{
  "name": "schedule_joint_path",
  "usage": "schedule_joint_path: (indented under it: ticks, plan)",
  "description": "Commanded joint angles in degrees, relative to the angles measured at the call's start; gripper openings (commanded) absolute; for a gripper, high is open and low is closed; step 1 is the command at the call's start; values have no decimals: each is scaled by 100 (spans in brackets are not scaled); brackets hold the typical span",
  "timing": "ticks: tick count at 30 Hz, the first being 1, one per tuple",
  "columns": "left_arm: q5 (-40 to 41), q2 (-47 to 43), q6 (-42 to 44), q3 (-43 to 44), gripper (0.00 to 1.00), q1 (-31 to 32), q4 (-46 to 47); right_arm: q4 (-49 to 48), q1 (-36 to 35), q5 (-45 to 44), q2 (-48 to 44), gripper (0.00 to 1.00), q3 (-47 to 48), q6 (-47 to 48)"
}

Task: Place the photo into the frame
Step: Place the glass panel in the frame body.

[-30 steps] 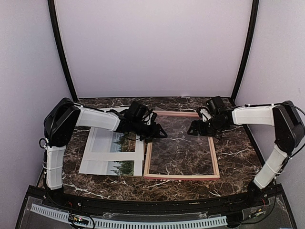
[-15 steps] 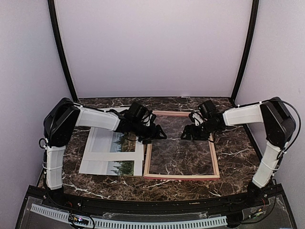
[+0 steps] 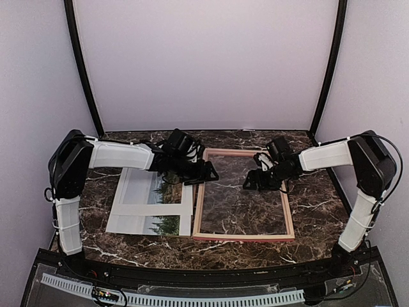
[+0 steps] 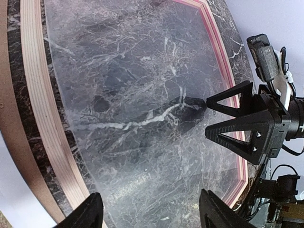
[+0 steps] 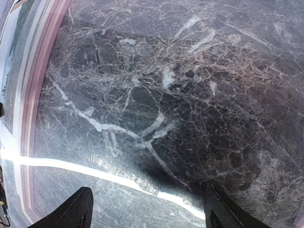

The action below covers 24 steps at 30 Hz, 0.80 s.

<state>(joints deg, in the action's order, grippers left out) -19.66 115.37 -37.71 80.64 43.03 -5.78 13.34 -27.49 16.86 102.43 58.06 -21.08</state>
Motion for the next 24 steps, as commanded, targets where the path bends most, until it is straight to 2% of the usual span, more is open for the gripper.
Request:
schedule_joint_path:
  ticks: [1,15,24]
  plan:
    - [400,-407,313,-38,72,39,-320,-20,-13,-49,55,81,-98,33]
    - [1076,-443,878,-10,72,-21,-707,116,-17,-70,-115,82,7,95]
    - [1158,-402,1223,-103,71,38,-1014,392,-15,-340,-714,82,36,128]
